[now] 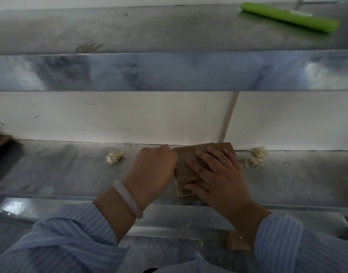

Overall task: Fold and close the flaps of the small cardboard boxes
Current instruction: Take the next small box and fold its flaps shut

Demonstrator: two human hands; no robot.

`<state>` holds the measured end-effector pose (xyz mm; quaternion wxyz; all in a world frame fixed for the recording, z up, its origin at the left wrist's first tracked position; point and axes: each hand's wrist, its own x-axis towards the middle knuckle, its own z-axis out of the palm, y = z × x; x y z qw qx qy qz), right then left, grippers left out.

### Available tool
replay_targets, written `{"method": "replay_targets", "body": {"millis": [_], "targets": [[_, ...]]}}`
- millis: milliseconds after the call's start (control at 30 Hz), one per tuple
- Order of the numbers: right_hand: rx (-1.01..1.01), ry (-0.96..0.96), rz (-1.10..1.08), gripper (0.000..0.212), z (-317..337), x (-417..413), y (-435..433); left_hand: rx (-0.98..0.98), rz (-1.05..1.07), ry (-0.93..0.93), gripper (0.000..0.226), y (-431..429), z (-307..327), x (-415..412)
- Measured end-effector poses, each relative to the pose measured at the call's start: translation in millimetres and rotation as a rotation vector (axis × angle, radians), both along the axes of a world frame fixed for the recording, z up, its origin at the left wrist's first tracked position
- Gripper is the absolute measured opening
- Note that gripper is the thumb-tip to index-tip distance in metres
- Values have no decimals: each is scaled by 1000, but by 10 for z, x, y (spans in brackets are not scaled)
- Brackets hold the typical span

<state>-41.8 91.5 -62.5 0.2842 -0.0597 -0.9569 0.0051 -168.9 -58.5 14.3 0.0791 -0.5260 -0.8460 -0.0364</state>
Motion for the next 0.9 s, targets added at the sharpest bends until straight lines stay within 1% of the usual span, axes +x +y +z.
{"method": "replay_targets", "body": {"millis": [100,367,433,533,633,900], "targets": [[-1,-7,-2,50,0,-2,5,24,-53,-16,23,-23,-27,-14],[4,21,17,51,-1,-11,22,137,-49,-69,14,15,-104,-49],[4,29,19,51,-9,11,33,133,-41,-156,12,-8,-110,-88],[3,31,27,51,-18,38,41,159,-24,-364,19,-53,-97,-164],[3,36,35,51,-19,49,46,189,-14,-448,21,-56,-104,-189],[-5,33,47,50,-26,34,44,56,-37,-450,28,-22,-42,-216]]}}
